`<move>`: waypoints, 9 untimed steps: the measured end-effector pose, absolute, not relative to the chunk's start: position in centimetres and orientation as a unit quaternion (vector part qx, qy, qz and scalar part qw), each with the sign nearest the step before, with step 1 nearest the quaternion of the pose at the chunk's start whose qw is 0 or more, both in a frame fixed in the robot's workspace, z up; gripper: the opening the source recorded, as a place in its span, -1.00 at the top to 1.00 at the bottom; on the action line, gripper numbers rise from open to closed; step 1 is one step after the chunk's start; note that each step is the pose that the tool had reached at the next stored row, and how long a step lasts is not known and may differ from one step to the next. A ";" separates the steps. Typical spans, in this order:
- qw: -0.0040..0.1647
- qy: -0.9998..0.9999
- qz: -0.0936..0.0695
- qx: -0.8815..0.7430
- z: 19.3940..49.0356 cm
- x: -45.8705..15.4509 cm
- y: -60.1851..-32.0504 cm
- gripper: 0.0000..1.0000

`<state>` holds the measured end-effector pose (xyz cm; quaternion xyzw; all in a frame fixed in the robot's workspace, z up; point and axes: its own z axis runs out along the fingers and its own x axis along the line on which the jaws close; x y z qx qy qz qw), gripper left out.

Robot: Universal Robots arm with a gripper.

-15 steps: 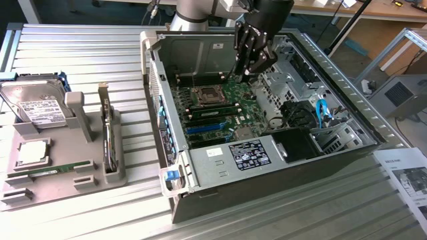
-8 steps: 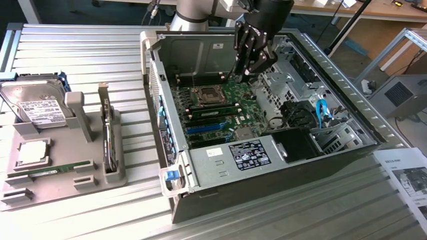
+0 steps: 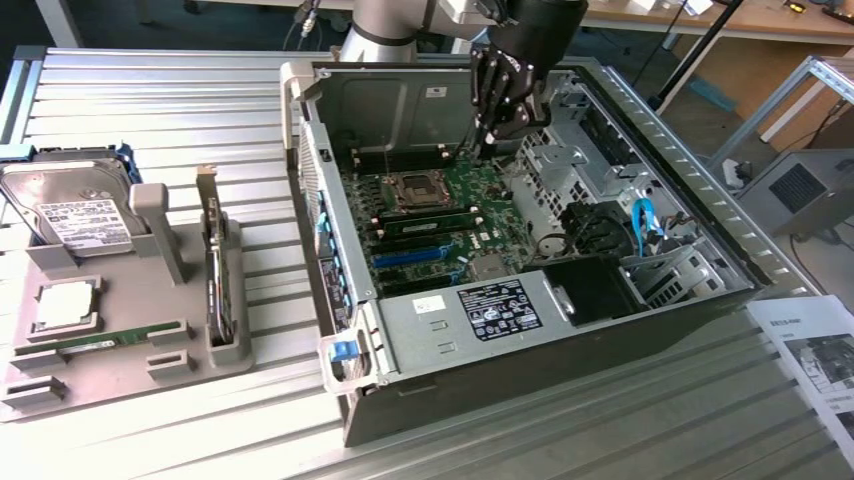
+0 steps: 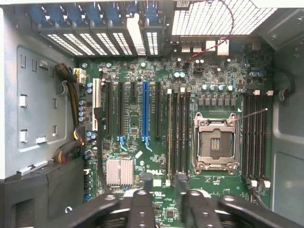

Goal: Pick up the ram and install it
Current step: 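Press down the ram until it locks into place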

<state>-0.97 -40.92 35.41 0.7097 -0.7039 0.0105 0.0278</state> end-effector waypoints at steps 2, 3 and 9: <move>0.028 -0.704 0.011 0.710 35.4 -1.0 -40.9 0.78; 0.028 -0.704 0.011 0.710 35.4 -1.0 -40.9 0.78; 0.029 -0.704 0.011 0.710 35.4 0.5 -40.9 0.78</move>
